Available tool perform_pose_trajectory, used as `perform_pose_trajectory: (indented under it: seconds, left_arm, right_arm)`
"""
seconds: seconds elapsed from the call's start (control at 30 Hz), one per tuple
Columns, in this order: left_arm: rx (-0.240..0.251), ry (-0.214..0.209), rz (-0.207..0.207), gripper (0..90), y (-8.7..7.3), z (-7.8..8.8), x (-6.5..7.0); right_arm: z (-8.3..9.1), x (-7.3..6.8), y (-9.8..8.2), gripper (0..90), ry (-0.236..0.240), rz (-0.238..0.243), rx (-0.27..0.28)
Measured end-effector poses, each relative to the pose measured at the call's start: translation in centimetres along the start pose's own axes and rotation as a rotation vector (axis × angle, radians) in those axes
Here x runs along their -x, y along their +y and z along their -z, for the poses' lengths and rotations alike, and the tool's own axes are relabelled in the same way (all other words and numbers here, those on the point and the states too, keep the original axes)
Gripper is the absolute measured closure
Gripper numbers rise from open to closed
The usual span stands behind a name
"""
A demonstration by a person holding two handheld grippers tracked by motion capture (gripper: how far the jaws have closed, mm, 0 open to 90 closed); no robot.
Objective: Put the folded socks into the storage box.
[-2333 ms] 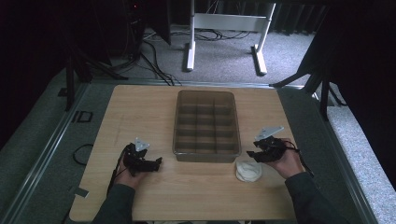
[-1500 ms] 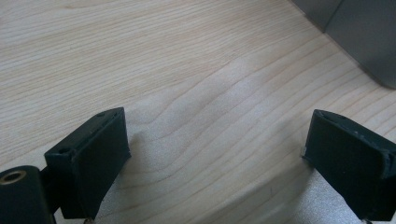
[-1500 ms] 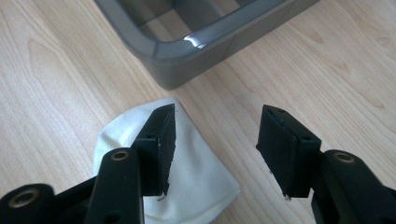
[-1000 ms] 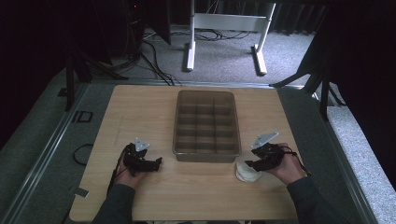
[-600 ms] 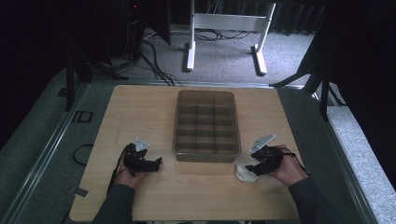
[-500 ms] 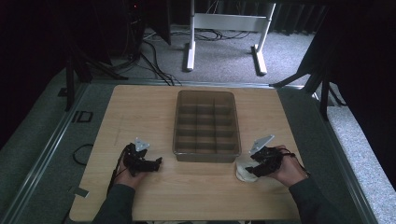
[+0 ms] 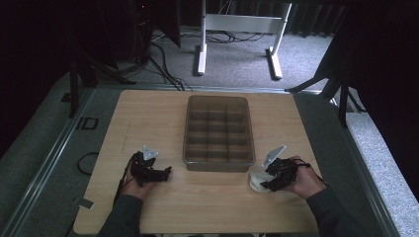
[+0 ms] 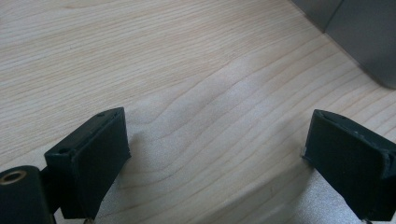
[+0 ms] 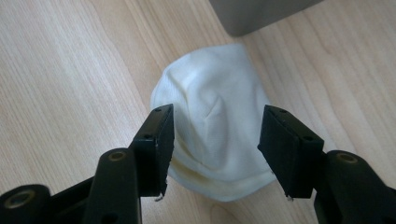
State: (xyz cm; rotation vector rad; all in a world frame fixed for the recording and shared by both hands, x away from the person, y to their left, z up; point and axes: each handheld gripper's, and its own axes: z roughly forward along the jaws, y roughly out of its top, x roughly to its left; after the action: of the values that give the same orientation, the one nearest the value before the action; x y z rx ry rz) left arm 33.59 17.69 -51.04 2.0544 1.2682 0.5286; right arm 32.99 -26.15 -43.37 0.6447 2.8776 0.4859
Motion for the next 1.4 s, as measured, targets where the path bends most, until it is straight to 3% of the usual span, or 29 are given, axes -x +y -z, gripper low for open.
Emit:
perform_pose_trajectory:
  seconds: [0.4,0.97,1.13,1.27,1.4]
  left_arm:
    - [0.0,0.0,0.0,6.6,0.0,0.0,0.0]
    - [0.0,0.0,0.0,6.6,0.0,0.0,0.0]
    - [0.0,0.0,0.0,6.6,0.0,0.0,0.0]
    - [0.0,0.0,0.0,6.6,0.0,0.0,0.0]
    - [0.0,0.0,0.0,6.6,0.0,0.0,0.0]
  right_arm:
    - [-0.6,-0.3,0.0,40.5,0.025,0.013,-0.034]
    - [-2.7,-0.4,0.5,32.3,0.045,0.003,-0.099]
    - [-3.2,-0.6,0.9,32.8,0.02,0.015,-0.132]
    - [-3.5,-1.1,1.4,35.8,-0.016,0.055,-0.17]
    - [-3.4,-1.0,1.6,42.1,-0.027,0.049,-0.183]
